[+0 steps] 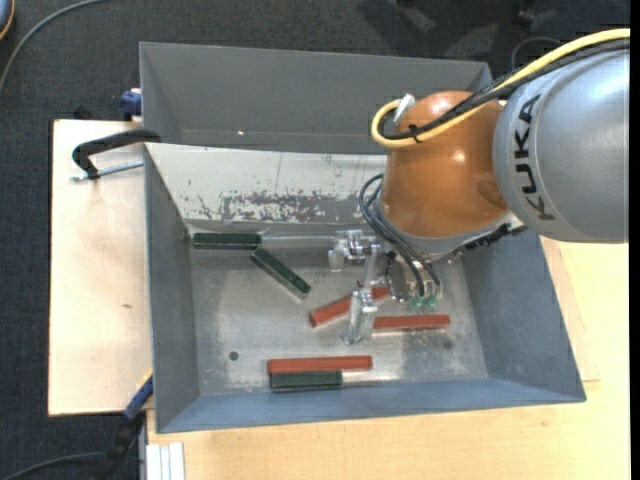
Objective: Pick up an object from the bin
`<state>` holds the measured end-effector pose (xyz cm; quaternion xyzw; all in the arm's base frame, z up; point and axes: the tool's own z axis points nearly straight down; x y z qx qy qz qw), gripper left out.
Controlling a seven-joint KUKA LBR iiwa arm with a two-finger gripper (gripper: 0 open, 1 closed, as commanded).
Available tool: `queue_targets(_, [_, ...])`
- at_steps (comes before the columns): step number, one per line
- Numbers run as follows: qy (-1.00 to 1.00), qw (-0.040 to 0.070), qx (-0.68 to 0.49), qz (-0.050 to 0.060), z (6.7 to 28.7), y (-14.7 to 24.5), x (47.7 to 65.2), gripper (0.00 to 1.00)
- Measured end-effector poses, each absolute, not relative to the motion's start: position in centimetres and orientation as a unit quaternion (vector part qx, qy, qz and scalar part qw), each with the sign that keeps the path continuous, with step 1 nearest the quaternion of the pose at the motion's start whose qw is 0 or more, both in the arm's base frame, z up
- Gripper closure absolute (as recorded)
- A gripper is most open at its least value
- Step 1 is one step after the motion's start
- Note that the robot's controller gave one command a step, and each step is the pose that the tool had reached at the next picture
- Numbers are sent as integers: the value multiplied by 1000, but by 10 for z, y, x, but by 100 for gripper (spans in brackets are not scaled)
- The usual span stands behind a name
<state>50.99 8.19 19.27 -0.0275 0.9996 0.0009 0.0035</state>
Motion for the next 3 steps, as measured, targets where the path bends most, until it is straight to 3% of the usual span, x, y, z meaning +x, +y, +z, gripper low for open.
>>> queue_targets(1, [993, -2, -118, 0, 73, 47, 533, 0])
queue_targets(2, [993, 0, -118, 1, 77, 48, 534, 100])
queue_targets(3, [995, 9, -103, 0, 295, 22, 577, 100])
